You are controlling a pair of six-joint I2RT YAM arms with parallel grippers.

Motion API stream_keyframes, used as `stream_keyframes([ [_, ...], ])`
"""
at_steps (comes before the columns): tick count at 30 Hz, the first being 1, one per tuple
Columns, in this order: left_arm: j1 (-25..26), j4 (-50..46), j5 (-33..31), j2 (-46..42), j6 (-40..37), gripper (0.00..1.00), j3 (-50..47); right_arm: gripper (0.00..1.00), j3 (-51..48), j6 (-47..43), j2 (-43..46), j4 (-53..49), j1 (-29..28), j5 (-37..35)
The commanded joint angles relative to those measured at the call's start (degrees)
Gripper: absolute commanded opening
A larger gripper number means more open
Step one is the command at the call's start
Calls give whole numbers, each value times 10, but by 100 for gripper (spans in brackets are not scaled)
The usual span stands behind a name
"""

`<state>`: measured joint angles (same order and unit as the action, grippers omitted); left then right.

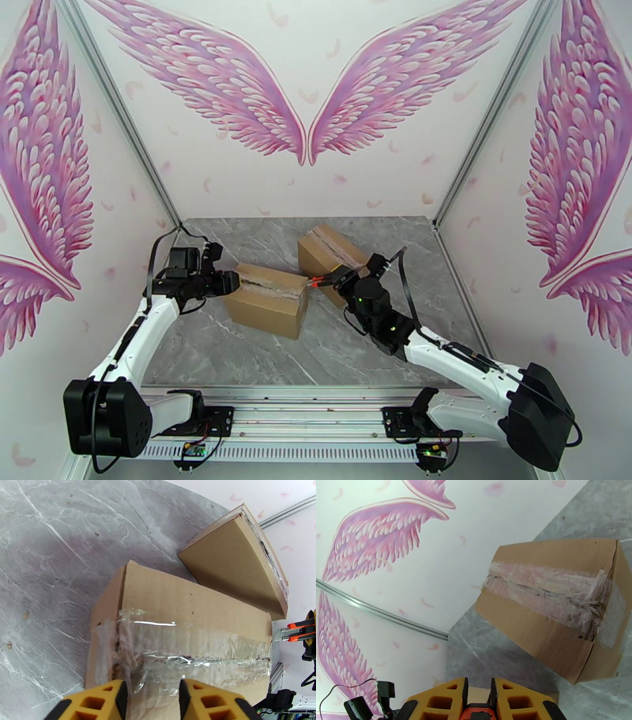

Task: Unpack the express box

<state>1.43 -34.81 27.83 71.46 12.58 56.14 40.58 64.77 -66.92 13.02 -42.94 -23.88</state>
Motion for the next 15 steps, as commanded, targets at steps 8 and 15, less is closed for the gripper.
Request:
stream_keyframes([
  [8,3,-57,2,24,24,35,-43,0,7,8,32,-49,-12,-28],
  [15,3,-57,1,23,29,33,-47,0,14,5,21,-50,-11,-25],
])
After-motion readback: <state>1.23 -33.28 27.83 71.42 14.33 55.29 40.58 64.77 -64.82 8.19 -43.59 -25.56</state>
